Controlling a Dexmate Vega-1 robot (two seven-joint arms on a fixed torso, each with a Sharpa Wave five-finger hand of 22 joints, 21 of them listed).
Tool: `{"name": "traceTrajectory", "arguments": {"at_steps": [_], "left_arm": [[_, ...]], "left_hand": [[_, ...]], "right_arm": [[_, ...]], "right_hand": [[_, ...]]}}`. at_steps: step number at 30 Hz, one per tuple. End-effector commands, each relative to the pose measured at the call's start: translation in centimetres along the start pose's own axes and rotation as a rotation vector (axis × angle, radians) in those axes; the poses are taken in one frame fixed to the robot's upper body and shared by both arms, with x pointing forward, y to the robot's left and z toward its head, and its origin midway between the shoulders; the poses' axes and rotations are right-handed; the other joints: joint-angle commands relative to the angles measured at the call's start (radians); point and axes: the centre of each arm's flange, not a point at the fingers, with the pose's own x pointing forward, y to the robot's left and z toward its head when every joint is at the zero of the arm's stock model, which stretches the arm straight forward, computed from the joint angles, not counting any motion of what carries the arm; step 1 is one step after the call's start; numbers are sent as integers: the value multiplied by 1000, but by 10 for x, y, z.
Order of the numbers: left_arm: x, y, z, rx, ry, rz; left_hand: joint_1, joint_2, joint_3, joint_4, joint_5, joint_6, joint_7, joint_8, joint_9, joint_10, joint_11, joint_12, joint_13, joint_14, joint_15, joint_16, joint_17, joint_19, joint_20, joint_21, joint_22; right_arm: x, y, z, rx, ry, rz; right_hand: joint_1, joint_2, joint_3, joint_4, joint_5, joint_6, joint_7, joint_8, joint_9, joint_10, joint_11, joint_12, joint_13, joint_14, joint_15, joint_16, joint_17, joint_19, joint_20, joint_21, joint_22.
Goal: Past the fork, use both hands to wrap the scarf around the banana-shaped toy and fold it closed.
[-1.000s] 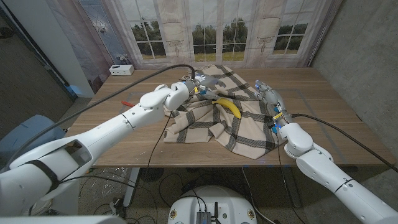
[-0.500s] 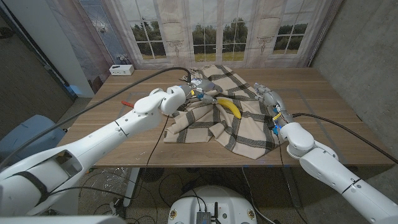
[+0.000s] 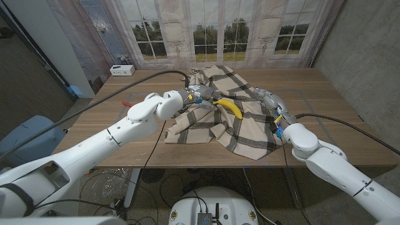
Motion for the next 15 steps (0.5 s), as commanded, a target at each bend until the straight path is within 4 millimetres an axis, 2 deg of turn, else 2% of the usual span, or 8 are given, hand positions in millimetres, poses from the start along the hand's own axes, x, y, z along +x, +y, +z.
{"name": "traceTrajectory", "arguments": {"at_steps": [1, 15], "left_arm": [[-27, -9, 14, -9, 12, -59], [-55, -20, 33, -6, 35, -96]], "left_hand": [[-11, 1, -4, -2, -3, 13, -1, 4, 2, 6, 3, 8, -1, 8, -33, 3, 2, 9, 2, 2, -1], [-13, -9, -7, -11, -2, 29, 2, 6, 2, 16, -1, 11, -6, 12, -34, 1, -2, 10, 1, 2, -1]], "right_arm": [[-18, 1, 3, -52, 38, 5], [-34, 3, -3, -95, 64, 17]], "right_hand": [[17, 1, 3, -4, -3, 7, 2, 4, 4, 3, -6, -4, 5, 10, -1, 7, 2, 2, 2, 4, 2], [23, 2, 4, -4, -5, 8, 1, 3, 5, 2, -6, -4, 6, 10, -3, 7, 3, 2, 1, 4, 2]]}}
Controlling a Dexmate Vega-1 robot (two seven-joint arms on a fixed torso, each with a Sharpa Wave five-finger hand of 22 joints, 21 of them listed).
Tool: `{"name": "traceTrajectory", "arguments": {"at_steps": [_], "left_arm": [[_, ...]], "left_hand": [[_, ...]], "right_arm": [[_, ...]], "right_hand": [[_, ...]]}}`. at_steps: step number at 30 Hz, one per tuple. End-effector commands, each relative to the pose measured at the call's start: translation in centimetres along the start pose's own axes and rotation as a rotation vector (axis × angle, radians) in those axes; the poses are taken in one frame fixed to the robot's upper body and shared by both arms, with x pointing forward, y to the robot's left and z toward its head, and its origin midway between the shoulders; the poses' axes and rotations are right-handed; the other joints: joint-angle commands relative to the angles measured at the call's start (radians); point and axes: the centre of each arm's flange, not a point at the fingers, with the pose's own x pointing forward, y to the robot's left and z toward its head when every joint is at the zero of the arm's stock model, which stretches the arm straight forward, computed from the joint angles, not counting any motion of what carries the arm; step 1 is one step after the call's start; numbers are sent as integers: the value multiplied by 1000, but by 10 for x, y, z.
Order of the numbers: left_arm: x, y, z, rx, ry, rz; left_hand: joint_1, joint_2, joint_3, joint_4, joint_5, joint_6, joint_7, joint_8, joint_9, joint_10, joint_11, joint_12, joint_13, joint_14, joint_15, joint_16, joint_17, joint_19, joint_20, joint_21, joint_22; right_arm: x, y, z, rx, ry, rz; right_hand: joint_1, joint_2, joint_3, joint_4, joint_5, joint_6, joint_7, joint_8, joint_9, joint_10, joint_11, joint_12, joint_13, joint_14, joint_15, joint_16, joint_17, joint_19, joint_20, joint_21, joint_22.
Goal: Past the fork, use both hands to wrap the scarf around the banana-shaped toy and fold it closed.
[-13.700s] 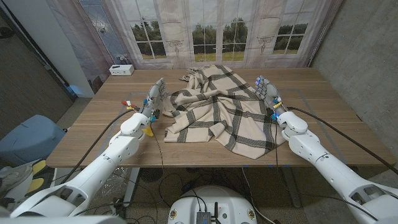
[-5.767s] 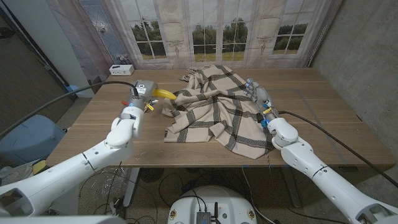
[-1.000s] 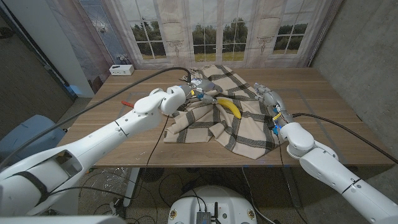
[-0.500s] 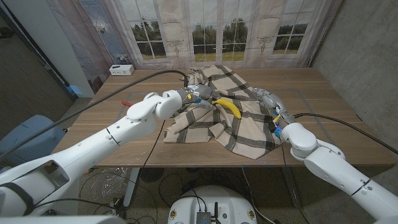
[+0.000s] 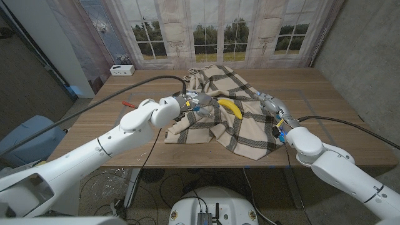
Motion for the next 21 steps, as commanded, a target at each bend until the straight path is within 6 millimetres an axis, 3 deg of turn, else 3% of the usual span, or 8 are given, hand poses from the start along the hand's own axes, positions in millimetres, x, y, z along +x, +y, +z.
{"name": "traceTrajectory", "arguments": {"at_steps": [1, 21], "left_arm": [[-24, -10, 17, 7, 21, -31], [-43, -20, 29, 60, 47, -83]], "left_hand": [[-9, -7, -1, -6, -2, 14, -3, 6, 2, 12, 3, 10, -1, 12, -34, 1, -1, 9, 1, 2, -1], [12, -31, -5, -38, 3, 40, -10, 6, 2, 25, -9, 11, -9, 10, -41, -4, -6, 11, 1, 1, -2]], "right_arm": [[-14, 3, -3, -55, 31, 7], [-34, 14, -7, -123, 80, 9]], "right_hand": [[14, 1, 4, -4, -1, 8, 2, 3, 5, 3, -7, 0, 6, 11, -4, 7, 3, 2, 1, 4, 2], [26, 4, 9, -6, -2, 12, -1, 3, 5, 8, -7, 1, 6, 10, -8, 6, 4, 4, -2, 5, 2]]}}
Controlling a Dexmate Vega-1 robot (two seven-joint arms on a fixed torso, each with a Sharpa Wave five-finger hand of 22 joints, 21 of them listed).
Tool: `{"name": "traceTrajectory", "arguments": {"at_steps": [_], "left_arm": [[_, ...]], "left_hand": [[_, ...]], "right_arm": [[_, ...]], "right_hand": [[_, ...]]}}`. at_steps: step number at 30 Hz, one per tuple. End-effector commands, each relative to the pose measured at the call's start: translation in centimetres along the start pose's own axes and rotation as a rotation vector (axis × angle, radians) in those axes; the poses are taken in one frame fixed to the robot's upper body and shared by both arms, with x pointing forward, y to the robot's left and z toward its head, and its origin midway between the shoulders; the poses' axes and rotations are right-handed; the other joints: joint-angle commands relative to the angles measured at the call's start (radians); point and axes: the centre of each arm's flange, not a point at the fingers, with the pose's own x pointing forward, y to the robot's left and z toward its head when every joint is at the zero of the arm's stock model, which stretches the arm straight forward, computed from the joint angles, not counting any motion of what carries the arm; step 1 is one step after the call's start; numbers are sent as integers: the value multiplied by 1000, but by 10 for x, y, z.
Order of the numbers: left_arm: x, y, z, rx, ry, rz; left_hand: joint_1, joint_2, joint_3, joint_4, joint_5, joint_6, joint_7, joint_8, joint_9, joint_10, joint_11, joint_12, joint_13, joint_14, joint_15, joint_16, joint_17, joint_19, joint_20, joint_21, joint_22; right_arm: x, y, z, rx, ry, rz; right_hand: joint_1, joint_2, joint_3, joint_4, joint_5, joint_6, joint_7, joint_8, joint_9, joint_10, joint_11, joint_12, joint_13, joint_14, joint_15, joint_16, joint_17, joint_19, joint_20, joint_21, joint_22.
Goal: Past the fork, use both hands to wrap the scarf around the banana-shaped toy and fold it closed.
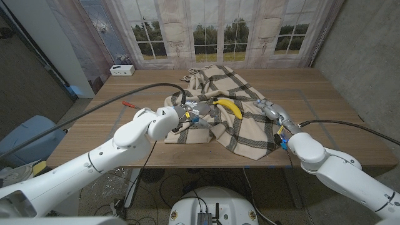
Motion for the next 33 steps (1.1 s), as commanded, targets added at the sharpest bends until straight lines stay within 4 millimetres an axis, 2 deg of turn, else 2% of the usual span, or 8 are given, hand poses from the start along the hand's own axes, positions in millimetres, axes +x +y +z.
{"name": "traceTrajectory", "arguments": {"at_steps": [1, 15, 24, 33], "left_arm": [[-12, -8, 6, 38, 28, -33], [-27, -18, 6, 110, 97, -89], [-38, -23, 1, 129, 140, -100], [-43, -25, -3, 166, 175, -106]], "left_hand": [[13, -9, 2, -15, 3, 16, -2, 3, 2, 7, -3, 3, 0, 3, -40, -4, 2, 10, 0, 1, 3], [50, -11, 5, -37, 6, 23, -4, 0, 2, 14, -14, 3, -5, -1, -45, -3, 3, 7, 1, -1, 2], [53, -14, -1, -36, 5, 22, -4, -3, 2, 10, -14, 1, -7, -4, -47, -2, 5, 6, 0, -2, 2], [55, -17, -7, -35, 6, 19, -7, -7, 3, 4, -11, -3, -9, -8, -50, -2, 6, 5, -3, -3, 2]], "right_arm": [[-12, 7, -3, -22, 19, 0], [-12, 23, -8, -77, 69, 30], [-23, 34, -5, -154, 119, 63], [-41, 40, 3, -252, 190, 60]], "right_hand": [[16, 1, 6, -3, -2, 13, -1, 3, 5, 4, -2, 2, 6, 5, -2, 6, 2, 4, -2, 5, 2], [31, 1, 11, -8, -2, 24, 1, 6, 5, 10, -5, 3, 6, 8, -9, 6, 1, 5, -6, 4, 2], [97, -4, 40, -34, 5, 81, 16, 22, 7, 24, -16, 4, 5, 17, -16, 4, -3, 11, -2, 5, 1], [170, -34, 62, -50, 4, 108, 19, 29, 8, 27, -23, 2, 5, 24, -19, 1, -5, 18, 7, 4, 0]]}}
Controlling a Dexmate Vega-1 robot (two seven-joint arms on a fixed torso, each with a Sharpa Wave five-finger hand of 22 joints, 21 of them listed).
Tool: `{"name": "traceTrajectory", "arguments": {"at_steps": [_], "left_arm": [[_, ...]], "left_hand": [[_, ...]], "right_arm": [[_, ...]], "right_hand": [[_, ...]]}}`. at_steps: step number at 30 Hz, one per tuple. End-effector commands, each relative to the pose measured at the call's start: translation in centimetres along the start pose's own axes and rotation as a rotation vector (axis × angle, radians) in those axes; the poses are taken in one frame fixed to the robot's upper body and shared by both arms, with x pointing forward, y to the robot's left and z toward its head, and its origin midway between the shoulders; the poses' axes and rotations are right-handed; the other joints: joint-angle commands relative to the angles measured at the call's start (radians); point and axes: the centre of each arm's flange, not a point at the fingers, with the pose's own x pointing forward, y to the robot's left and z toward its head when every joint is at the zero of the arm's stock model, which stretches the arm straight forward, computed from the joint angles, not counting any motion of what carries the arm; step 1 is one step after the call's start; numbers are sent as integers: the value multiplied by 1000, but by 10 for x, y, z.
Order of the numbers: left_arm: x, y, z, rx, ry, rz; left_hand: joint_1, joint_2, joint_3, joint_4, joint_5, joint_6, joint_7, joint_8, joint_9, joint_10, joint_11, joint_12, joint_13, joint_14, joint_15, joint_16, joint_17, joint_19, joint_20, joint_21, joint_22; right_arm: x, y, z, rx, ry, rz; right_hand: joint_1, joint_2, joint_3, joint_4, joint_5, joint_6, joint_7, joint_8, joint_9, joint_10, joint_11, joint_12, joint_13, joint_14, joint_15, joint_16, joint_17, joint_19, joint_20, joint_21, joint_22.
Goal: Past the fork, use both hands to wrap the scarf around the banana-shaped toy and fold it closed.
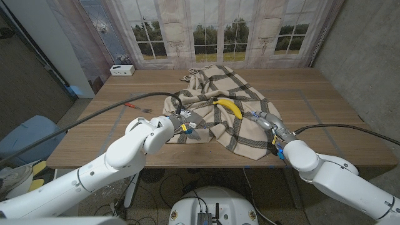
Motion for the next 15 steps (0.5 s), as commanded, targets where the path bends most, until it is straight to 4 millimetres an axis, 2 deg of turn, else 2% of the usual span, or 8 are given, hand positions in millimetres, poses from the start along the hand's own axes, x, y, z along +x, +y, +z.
{"name": "traceTrajectory", "arguments": {"at_steps": [1, 5, 8, 14, 15], "left_arm": [[-8, -5, -5, 49, 56, -13], [-8, -7, -8, 48, 67, -20], [-7, -9, -9, 56, 74, -27], [-6, -11, -8, 91, 97, -39], [-7, -11, -8, 91, 101, -42]], "left_hand": [[10, -3, -5, -2, 6, -1, -5, -2, 3, -5, 2, -3, 0, -4, -54, -2, 3, 4, -2, -3, 2], [12, -5, -7, -3, 6, -1, -8, -3, 3, -8, 3, -4, -1, -6, -55, -2, 3, 2, -4, -4, 2], [12, -6, -9, -3, 6, -4, -8, -5, 3, -10, 4, -5, -1, -7, -54, -2, 4, 1, -4, -5, 2], [15, -7, -12, -3, 7, -5, -10, -5, 3, -11, 2, -6, -2, -9, -57, -2, 4, 2, -6, -5, 2], [15, -7, -12, -3, 7, -5, -9, -6, 3, -13, 2, -6, -2, -11, -58, -2, 4, 0, -5, -6, 2]], "right_arm": [[-21, 10, 8, -122, 86, 7], [-29, 13, 12, -178, 130, 1], [-34, 15, 15, -211, 156, -8], [-39, 20, 20, -282, 203, 1], [-40, 21, 21, -295, 211, 2]], "right_hand": [[37, -13, 13, -6, 4, 13, -1, 6, 3, 9, -5, 2, 3, 11, -6, 1, 2, 8, 5, 4, 2], [63, -28, 19, -7, 5, 15, -4, 6, 3, 6, -10, 1, 3, 8, -8, -1, 2, 9, 7, 4, 2], [136, -59, 34, -6, 9, 25, -10, 7, 4, 12, -21, 2, 4, 11, -16, -2, 3, 46, 0, 16, 5], [190, -74, 46, -6, 12, 36, -23, 8, 5, 7, -29, -1, 5, 5, -28, -4, 4, 47, 4, 14, 6], [220, -81, 54, -7, 14, 37, -23, 7, 5, -1, -40, -4, 5, -5, -31, -7, 4, 46, 6, 12, 6]]}}
